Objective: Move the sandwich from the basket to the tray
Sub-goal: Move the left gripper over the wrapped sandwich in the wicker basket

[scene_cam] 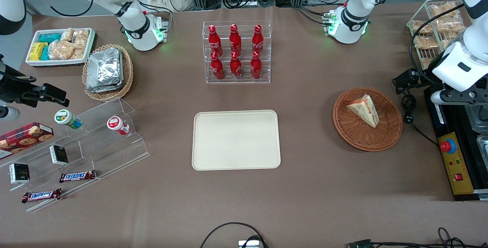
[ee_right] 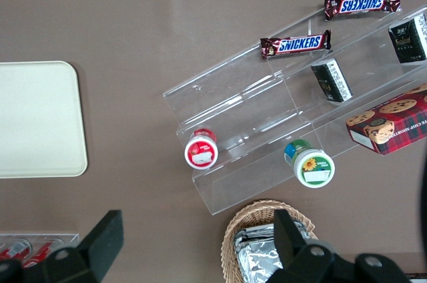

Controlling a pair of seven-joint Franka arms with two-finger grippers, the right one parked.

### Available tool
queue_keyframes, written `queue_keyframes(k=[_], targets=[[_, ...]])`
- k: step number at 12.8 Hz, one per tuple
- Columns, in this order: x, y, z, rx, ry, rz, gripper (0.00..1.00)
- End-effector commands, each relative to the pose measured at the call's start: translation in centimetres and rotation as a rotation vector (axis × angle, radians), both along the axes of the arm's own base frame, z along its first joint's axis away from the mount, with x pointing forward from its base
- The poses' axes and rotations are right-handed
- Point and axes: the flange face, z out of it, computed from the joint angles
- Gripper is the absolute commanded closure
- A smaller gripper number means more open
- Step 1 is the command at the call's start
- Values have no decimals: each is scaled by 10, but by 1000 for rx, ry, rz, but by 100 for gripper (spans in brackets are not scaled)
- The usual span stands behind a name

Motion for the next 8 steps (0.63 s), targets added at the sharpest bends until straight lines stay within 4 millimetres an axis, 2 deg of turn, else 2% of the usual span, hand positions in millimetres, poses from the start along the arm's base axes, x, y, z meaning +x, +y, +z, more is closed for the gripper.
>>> queue_keyframes(k=[1,4,6,7,8], targets=[[-1,-3,1,12,-2,6,0],[-3,-3,-5,7,26,31,0],[-13,-8,-28,23,92,60,0],[-20,-17,-33,30,82,81,0],[-26,-18,-42,35,80,117,0]])
